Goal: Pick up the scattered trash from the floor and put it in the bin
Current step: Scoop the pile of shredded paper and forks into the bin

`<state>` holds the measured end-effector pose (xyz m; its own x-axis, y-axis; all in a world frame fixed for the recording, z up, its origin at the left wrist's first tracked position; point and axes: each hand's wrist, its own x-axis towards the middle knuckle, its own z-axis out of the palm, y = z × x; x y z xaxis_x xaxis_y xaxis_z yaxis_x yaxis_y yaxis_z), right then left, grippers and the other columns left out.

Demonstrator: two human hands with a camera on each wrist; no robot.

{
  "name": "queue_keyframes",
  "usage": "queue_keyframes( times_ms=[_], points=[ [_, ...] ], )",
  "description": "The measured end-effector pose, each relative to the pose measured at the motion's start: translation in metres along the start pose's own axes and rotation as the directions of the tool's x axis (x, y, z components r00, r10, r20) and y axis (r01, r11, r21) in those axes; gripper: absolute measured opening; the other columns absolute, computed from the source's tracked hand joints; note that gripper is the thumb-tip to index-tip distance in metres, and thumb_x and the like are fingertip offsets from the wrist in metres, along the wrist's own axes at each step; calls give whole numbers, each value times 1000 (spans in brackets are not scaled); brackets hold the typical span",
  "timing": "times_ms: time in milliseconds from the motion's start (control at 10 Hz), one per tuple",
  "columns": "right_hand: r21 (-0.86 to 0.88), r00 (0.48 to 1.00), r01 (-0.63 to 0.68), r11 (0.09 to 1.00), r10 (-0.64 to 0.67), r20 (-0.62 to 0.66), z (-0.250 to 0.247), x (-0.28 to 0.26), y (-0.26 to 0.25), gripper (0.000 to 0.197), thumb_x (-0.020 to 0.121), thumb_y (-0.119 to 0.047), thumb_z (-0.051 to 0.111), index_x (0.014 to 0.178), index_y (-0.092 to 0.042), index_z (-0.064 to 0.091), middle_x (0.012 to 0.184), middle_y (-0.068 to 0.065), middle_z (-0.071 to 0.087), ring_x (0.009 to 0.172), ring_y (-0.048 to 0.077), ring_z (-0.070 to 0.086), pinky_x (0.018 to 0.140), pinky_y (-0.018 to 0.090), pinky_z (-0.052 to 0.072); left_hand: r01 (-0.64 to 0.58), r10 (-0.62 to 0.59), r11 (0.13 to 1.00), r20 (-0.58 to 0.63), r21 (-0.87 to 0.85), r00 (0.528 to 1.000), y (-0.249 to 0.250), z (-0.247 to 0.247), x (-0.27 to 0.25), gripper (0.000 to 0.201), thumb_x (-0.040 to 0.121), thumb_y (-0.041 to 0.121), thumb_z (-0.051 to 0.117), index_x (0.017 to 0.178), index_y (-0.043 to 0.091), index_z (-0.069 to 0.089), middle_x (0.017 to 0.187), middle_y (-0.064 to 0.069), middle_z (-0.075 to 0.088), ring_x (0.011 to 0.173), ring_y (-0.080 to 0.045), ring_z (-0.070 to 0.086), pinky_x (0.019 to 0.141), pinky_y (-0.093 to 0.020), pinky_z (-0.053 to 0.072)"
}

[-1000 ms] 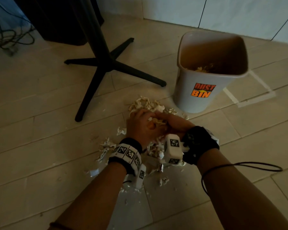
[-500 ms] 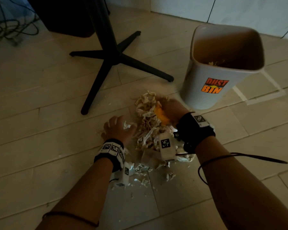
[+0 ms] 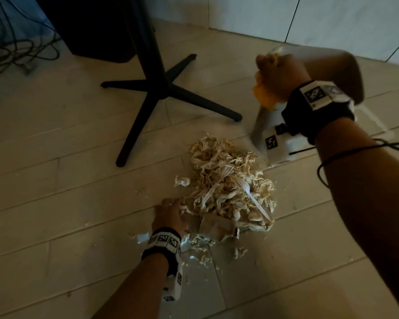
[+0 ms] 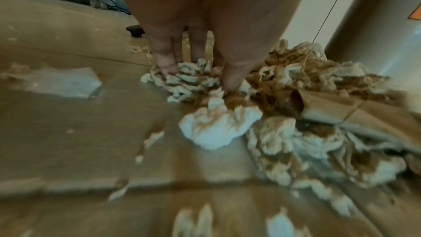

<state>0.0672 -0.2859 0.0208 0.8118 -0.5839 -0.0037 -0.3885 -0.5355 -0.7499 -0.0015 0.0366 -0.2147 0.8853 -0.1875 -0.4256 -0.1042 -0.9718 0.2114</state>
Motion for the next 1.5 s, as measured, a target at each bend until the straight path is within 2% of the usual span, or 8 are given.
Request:
queue_keyframes(
  times_ms=[300, 400, 600, 800, 900, 1000, 1300, 1500],
  points=[
    [-128, 988, -119, 985, 131, 86, -47, 28, 45, 49, 92, -38, 59, 134, -15, 50, 127, 7, 57, 113, 24, 59, 72, 28, 51, -56, 52, 997, -58, -59, 997, -5, 3, -3, 32, 96, 20, 51, 127, 19, 61, 130, -3, 56, 115, -24, 57, 99, -32, 47],
    [-176, 984, -109, 978, 131, 118, -50, 23, 52, 67, 87, -40, 66, 145, -21, 39, 145, 8, 45, 131, 29, 46, 103, 43, 44, -5, -8, 986, -79, -170, 997, 3, -9, 3, 28, 91, 19, 59, 117, 18, 69, 119, -7, 66, 103, -25, 64, 90, -35, 53],
    [-190, 979, 132, 973, -158, -129, -46, -11, 22, 52, 94, -47, 51, 140, -24, 44, 142, 10, 45, 127, 27, 48, 102, 35, 41, -184, 40, 887, -326, -424, 945, 67, -71, 6, 25, 86, 22, 69, 110, 15, 72, 105, -3, 72, 87, -12, 62, 77, -20, 47],
    [35, 840, 489, 871, -460, -289, -3, -68, -9, 24, 96, -31, 51, 106, -17, 68, 105, -1, 65, 92, 8, 59, 81, 22, 48, -436, 104, 579, -468, -689, 878, 146, -138, -2, 15, 81, 30, 72, 96, 28, 72, 94, 10, 71, 87, -7, 67, 75, -29, 58],
    [357, 954, 300, 885, -288, -88, 23, -86, -5, 30, 93, -47, 54, 110, -24, 64, 109, -3, 66, 96, 8, 63, 86, 36, 56, -543, 144, 429, -539, -721, 830, 181, -163, -12, 14, 85, 18, 67, 98, 21, 71, 87, 12, 68, 82, -7, 66, 73, -25, 56],
    [704, 956, -146, 695, -84, 282, 32, -99, 4, 43, 89, -53, 58, 118, -21, 60, 107, 2, 69, 95, 14, 69, 83, 39, 59, -604, 187, 346, -578, -717, 794, 197, -161, -20, 14, 86, 20, 65, 100, 18, 68, 90, 5, 70, 85, -10, 68, 75, -32, 58],
    [558, 784, -502, 661, 75, 616, 37, -116, 48, 39, 101, -41, 44, 105, -10, 66, 82, 7, 70, 61, 15, 68, 54, 29, 56, -561, 418, 619, -374, -550, 828, 161, -115, -18, 30, 81, 33, 73, 108, 22, 66, 105, -2, 67, 87, -2, 65, 67, -11, 52],
    [216, 827, -292, 932, 133, 546, 23, -109, 50, 35, 103, -32, 42, 108, -5, 63, 73, 6, 60, 38, 8, 49, 39, 18, 37, -538, 480, 736, -242, -411, 843, 114, -75, -14, 59, 75, 77, 54, 126, 47, 47, 133, 15, 51, 125, -8, 47, 100, -36, 46]
  ],
)
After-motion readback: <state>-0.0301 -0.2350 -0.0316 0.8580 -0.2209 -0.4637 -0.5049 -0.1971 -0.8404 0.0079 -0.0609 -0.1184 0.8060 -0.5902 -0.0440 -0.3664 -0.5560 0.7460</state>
